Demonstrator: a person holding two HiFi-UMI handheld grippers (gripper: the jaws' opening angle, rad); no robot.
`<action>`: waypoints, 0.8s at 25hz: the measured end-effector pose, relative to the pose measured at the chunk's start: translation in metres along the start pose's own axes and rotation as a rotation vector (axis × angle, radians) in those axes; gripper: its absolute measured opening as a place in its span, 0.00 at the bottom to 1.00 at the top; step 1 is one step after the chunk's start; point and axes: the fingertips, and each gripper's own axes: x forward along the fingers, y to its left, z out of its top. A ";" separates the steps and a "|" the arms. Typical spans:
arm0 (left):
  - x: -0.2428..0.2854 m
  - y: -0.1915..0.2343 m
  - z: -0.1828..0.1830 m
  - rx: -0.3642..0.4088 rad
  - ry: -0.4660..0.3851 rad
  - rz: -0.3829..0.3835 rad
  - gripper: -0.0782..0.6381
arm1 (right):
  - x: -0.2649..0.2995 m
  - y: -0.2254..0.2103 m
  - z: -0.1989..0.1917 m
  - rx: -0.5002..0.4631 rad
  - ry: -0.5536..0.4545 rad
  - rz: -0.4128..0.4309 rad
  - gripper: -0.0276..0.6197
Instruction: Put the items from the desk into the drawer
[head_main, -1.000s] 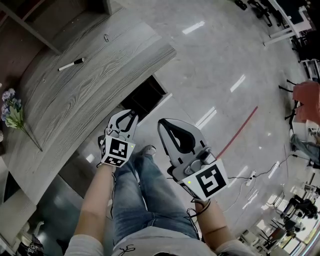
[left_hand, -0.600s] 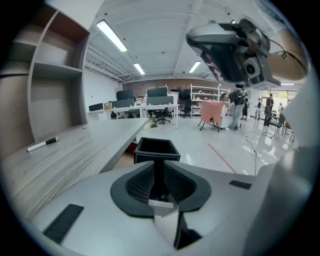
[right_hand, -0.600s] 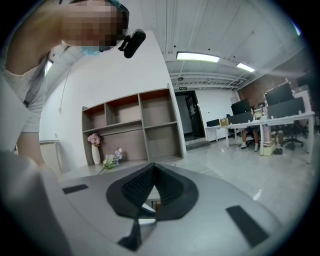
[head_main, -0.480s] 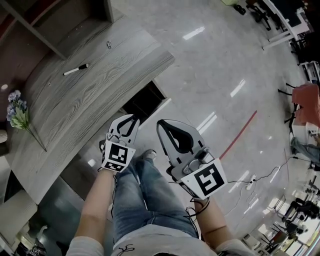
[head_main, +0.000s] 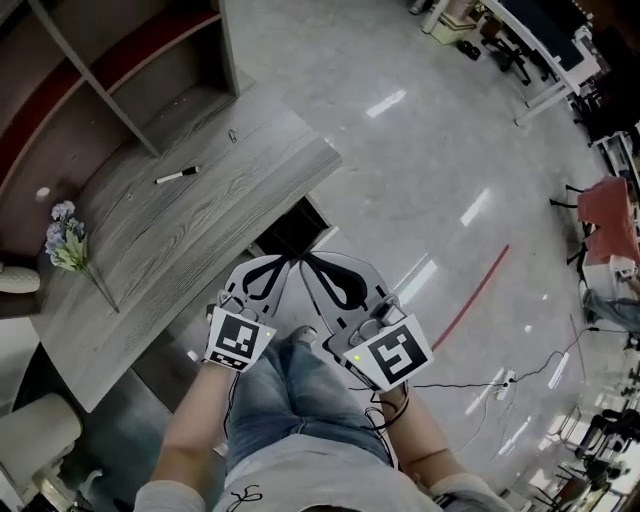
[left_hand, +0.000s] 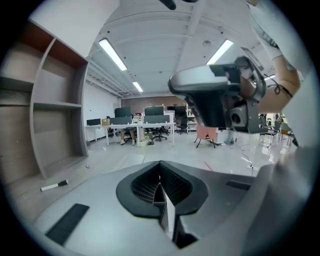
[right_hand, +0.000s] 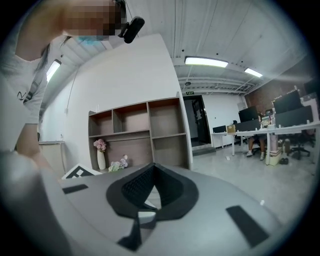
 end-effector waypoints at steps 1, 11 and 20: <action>-0.005 0.000 0.011 0.003 -0.016 -0.005 0.12 | 0.001 0.002 0.005 0.000 -0.008 0.003 0.05; -0.068 0.011 0.111 -0.068 -0.198 0.010 0.12 | 0.006 0.026 0.040 -0.010 -0.039 0.064 0.05; -0.118 0.033 0.168 -0.087 -0.289 0.046 0.12 | 0.016 0.048 0.066 -0.021 -0.071 0.114 0.05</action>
